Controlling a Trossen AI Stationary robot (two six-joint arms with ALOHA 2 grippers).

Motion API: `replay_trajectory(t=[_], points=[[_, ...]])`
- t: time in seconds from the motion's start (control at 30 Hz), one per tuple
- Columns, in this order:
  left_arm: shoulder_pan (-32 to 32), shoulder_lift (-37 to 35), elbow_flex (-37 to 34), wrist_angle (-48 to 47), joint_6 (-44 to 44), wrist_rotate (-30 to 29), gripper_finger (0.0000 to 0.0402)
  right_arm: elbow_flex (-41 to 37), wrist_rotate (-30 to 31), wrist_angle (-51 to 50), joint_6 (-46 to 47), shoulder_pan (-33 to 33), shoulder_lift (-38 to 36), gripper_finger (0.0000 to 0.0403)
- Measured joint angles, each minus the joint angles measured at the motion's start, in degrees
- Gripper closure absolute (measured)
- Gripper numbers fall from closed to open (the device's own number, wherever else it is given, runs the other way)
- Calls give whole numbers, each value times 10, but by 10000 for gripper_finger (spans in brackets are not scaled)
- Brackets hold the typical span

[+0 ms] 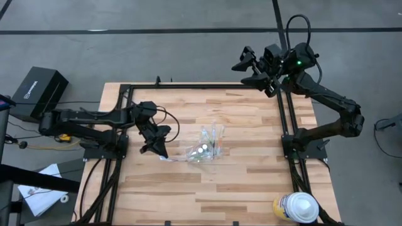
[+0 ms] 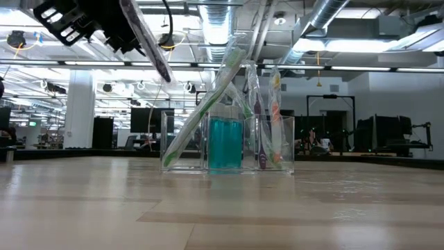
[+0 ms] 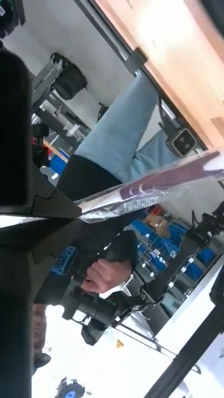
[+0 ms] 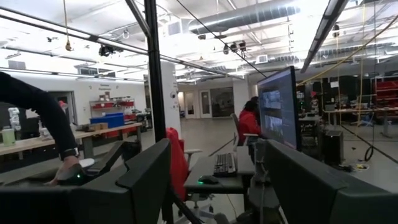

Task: Pick & Place toothbrushing station
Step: Put the purple toothbrush into the transparent organizer

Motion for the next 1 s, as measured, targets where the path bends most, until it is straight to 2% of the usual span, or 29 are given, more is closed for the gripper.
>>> replay_trajectory(t=[0.33, 0.53, 1.0], points=[[47, 27, 0, 9, 23, 2, 401, 0, -2, 0, 0, 0, 0, 154], [64, 39, -5, 7, 32, 24, 401, 0, -2, 0, 0, 0, 0, 154], [63, 104, -26, 22, 72, 63, 401, 0, -2, 0, 0, 1, 0, 154]])
